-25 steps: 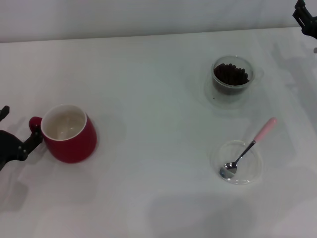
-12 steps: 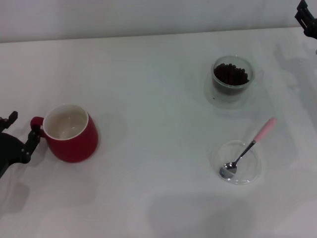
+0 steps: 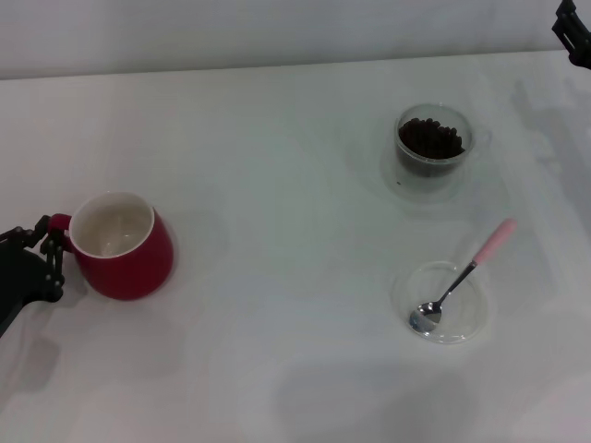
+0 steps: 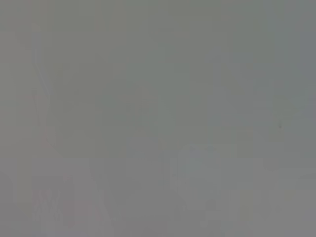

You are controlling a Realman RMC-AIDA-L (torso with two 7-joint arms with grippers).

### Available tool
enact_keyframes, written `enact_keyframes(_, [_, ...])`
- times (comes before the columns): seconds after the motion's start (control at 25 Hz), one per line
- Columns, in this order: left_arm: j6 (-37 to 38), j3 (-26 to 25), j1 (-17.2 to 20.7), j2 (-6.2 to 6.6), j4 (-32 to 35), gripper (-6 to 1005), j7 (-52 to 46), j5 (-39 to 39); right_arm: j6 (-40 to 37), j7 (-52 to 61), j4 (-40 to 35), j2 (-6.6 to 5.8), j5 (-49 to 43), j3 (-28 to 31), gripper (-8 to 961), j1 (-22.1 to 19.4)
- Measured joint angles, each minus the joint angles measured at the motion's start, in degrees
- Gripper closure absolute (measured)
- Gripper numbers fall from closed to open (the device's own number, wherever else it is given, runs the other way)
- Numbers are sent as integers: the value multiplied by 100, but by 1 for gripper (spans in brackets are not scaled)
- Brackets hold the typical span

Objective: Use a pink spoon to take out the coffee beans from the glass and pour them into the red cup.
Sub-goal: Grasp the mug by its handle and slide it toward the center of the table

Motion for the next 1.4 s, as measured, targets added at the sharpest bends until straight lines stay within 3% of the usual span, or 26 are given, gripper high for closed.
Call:
enact_keyframes(0.16, [0, -1, -13, 0, 8, 881, 1, -1, -3, 0, -16, -7, -5, 0, 125, 1])
enact_keyframes(0.8, [-57, 35, -85, -18, 418, 916, 29, 86, 3, 0, -21, -7, -4, 0, 127, 41])
enact_keyframes(1.4, [-464, 34, -281, -45, 850, 917, 78, 783, -8, 0, -26, 3, -5, 0, 129, 54])
